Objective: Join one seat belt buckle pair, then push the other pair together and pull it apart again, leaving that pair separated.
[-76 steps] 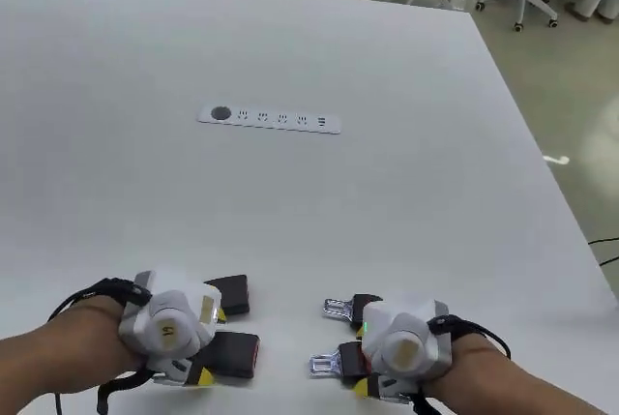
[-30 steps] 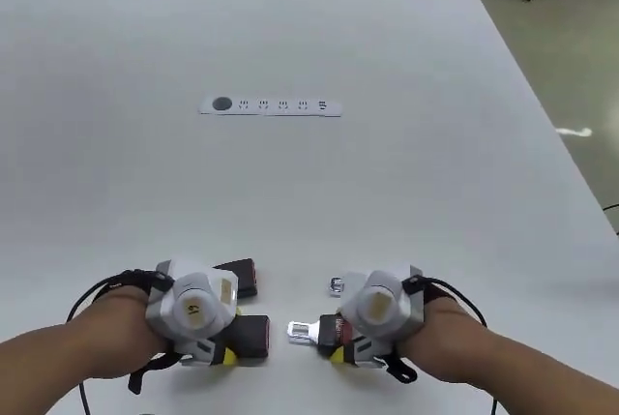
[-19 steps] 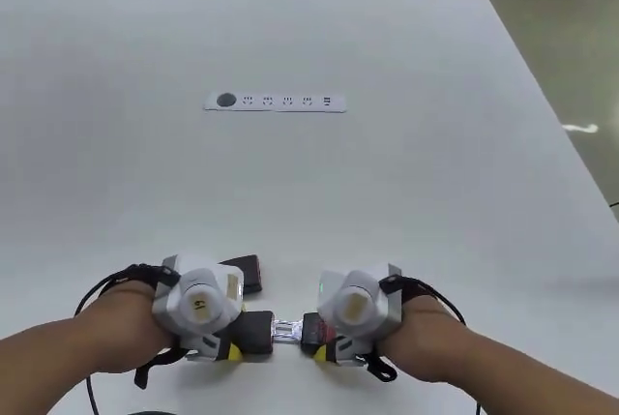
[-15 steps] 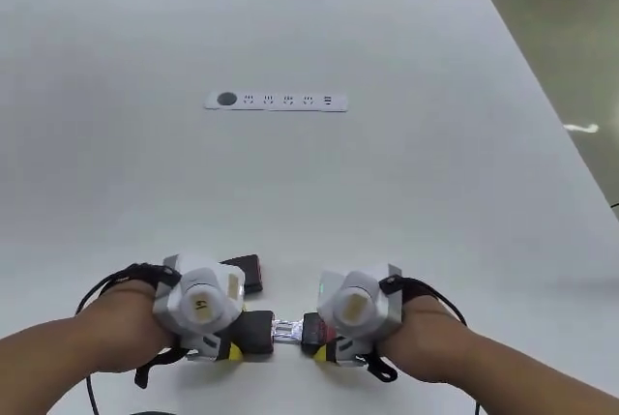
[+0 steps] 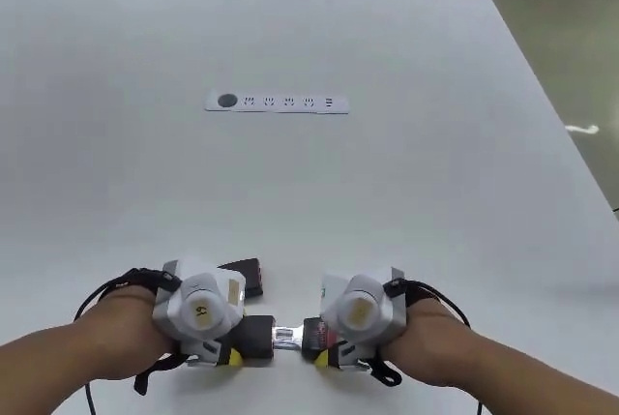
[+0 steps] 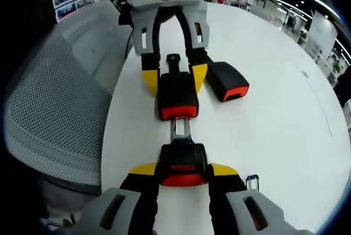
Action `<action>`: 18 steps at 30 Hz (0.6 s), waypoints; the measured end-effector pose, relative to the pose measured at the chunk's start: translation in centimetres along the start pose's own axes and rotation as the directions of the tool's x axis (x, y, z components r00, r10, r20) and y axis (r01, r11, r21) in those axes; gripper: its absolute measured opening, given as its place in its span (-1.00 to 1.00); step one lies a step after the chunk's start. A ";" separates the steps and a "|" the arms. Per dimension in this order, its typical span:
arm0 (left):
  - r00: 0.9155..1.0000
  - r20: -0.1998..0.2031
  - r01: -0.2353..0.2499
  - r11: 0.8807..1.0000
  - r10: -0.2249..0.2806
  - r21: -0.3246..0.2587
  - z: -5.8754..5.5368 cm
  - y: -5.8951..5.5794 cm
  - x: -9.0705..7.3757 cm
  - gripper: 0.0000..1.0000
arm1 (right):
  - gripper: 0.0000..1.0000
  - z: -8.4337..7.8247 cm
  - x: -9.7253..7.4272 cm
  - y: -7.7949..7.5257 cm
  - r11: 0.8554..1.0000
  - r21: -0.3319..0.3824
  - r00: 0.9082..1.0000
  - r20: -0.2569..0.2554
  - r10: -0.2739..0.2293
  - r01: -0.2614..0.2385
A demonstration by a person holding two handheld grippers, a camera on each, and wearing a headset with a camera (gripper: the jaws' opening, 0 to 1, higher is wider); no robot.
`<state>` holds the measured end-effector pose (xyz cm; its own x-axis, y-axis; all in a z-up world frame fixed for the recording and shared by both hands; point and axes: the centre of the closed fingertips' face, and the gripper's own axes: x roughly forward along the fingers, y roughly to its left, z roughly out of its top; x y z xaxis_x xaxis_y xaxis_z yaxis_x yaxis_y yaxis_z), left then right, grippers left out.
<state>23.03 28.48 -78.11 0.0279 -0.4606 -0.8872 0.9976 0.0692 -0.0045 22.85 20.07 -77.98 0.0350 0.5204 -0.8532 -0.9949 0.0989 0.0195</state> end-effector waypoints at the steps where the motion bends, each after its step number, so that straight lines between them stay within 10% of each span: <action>1: 1.000 0.001 -0.001 1.000 0.001 -0.002 0.0 0.0 0.0 -0.31 | -0.35 0.2 0.0 0.1 1.000 -0.001 1.000 0.005 0.006 -0.006; 18: 1.000 0.020 0.016 1.000 -0.016 0.023 0.2 -0.1 -0.1 -0.32 | -0.39 1.2 1.0 0.0 0.999 -0.030 1.000 0.019 0.013 -0.012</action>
<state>22.93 28.34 -77.94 0.0131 -0.4793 -0.8775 0.9991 0.0418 -0.0078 23.03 21.61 -78.25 0.0242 0.5377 -0.8428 -0.9976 0.0671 0.0142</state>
